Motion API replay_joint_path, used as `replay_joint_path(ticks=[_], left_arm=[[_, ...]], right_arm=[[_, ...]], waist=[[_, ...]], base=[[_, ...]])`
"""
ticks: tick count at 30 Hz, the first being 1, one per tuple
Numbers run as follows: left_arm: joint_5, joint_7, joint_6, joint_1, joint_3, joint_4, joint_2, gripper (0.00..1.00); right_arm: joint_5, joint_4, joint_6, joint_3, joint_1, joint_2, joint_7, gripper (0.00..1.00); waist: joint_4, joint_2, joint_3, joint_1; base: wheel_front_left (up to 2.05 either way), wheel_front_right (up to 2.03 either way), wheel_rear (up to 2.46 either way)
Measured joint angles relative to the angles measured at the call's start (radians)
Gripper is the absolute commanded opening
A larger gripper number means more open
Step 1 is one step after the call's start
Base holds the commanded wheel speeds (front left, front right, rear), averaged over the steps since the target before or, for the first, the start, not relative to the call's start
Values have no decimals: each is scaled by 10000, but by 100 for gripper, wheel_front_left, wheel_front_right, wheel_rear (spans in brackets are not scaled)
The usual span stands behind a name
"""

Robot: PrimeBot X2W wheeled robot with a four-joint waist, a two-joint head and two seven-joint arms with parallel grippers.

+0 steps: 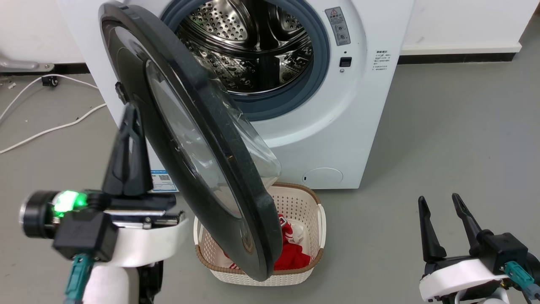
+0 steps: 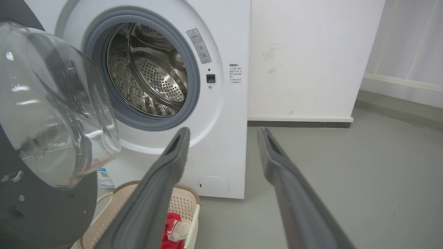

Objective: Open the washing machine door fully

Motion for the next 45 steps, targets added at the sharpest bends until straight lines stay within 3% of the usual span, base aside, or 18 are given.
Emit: replay_joint_path(ticks=[7, 15, 23, 32, 39, 45], left_arm=[[178, -2, 136, -487, -268, -2000, 44, 0], [-6, -2, -474, -561, -1693, -2847, 15, 0], [-788, 418, -982, 520, -4021, -1110, -31, 0], [-1444, 1919, -1053, 1605, -4926, 848, 52, 0], [-1440, 1795, -805, 1513, -4893, 2010, 73, 0], [-1783, 1064, -155, 719, -4849, 3129, -65, 0]], right_arm=[[36, 10, 0, 8, -65, 0, 0, 100], [105, 40, 0, -4, -67, 2, -2, 100], [186, 96, 0, -40, -62, 4, -13, 100], [211, 192, 0, -50, -57, 4, -15, 100], [249, 282, 0, -17, -66, 4, -25, 100], [307, 378, 0, 127, -195, 6, -27, 100]], waist=[[-85, 0, 48, 0], [-145, 0, 51, 0], [-78, 0, 30, 0], [-19, 0, 46, 0], [18, 0, 119, 0], [-125, 0, 183, 0]], base=[[0, 0, 0], [0, 0, 0], [0, 0, 0], [0, 0, 0], [0, 0, 0], [0, 0, 0]])
